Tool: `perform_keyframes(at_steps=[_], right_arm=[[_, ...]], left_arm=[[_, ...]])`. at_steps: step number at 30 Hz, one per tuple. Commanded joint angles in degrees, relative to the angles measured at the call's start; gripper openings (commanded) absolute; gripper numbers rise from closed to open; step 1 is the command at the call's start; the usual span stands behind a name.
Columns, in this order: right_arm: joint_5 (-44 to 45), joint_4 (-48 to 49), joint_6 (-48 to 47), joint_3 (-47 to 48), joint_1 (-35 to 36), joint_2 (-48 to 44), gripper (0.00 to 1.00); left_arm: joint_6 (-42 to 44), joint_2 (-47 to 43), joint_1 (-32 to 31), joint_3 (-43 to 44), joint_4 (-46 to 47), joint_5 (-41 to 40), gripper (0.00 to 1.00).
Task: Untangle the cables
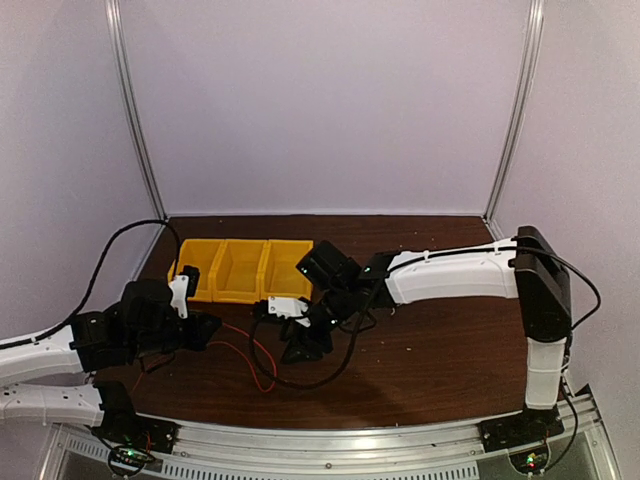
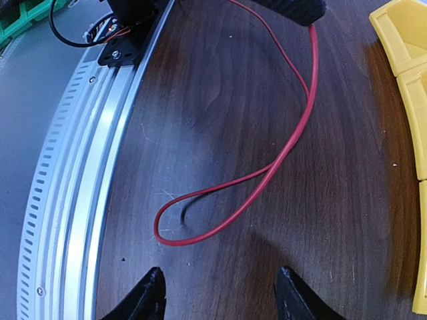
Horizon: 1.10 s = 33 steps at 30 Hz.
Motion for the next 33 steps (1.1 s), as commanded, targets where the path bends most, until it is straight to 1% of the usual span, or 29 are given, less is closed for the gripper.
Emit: perform_keyframes(at_steps=[1,3,10,12,15,16,17,18,19,20,22,23,24,25,27,28,31,33], right_arm=[[-1.6,3.9,7.4,3.2,-0.3,2.9,0.58],[-3.9,5.1,9.1,2.6,-0.3,3.3,0.62],[-7.3,6.7,14.4,2.6,-0.1,7.4,0.63],[-7.3,7.4,15.2,2.4,0.1,8.6,0.64],[-4.1,6.5,16.4,4.2,0.6,11.0,0.64],[-3.2,5.6,16.6,5.4,0.7,11.9,0.61],[-2.7,5.2,16.9,6.1,0.7,12.6,0.53],[-2.2,4.6,17.2,7.0,0.7,13.1,0.38],[-1.8,4.0,17.1,7.3,0.6,13.3,0.27],[-1.8,3.4,17.0,7.2,0.5,13.1,0.17],[-1.3,1.9,15.9,6.0,0.0,11.6,0.04],[-0.7,1.1,14.8,5.0,-0.4,10.6,0.00],[-0.2,-0.3,13.6,3.9,-1.0,9.1,0.00],[0.1,-2.2,11.9,3.1,-1.6,8.0,0.00],[0.6,-7.6,8.4,1.3,-3.6,6.1,0.00],[1.4,-9.4,6.6,-0.4,-4.5,4.6,0.00],[4.8,-12.8,2.6,-6.6,-7.8,-1.0,0.00],[8.2,-13.9,0.2,-10.3,-10.0,-4.5,0.00]], left_arm=[[-3.9,-1.3,0.2,-3.1,6.1,-0.1,0.00],[-4.5,-1.3,0.2,-3.7,6.9,0.0,0.00],[-6.1,-2.0,0.2,-6.0,8.0,1.0,0.00],[-6.7,-2.5,0.2,-7.3,8.3,0.8,0.00],[-8.1,-3.0,0.2,-9.4,9.1,0.7,0.00],[-8.4,-3.1,0.2,-10.0,9.5,0.8,0.00],[-8.7,-3.2,0.2,-10.7,10.0,1.0,0.00],[-9.0,-3.2,0.2,-11.3,10.3,1.0,0.00],[-9.2,-3.0,0.2,-11.7,10.5,0.9,0.00],[-9.3,-2.8,0.2,-12.0,10.6,0.8,0.00],[-8.9,-2.4,0.2,-12.1,10.7,0.7,0.00],[-8.3,-2.1,0.2,-11.9,10.7,0.6,0.00],[-7.2,-2.0,0.2,-11.5,10.5,0.5,0.05],[-6.4,-2.0,0.2,-10.6,9.8,0.2,0.20],[-5.4,-2.8,0.2,-8.6,7.2,-1.3,0.46],[-5.2,-3.4,0.2,-7.7,6.0,-2.0,0.53],[-4.6,-5.8,0.2,-6.3,3.2,-3.4,0.65],[-3.6,-6.8,0.2,-6.2,2.5,-2.9,0.67]])
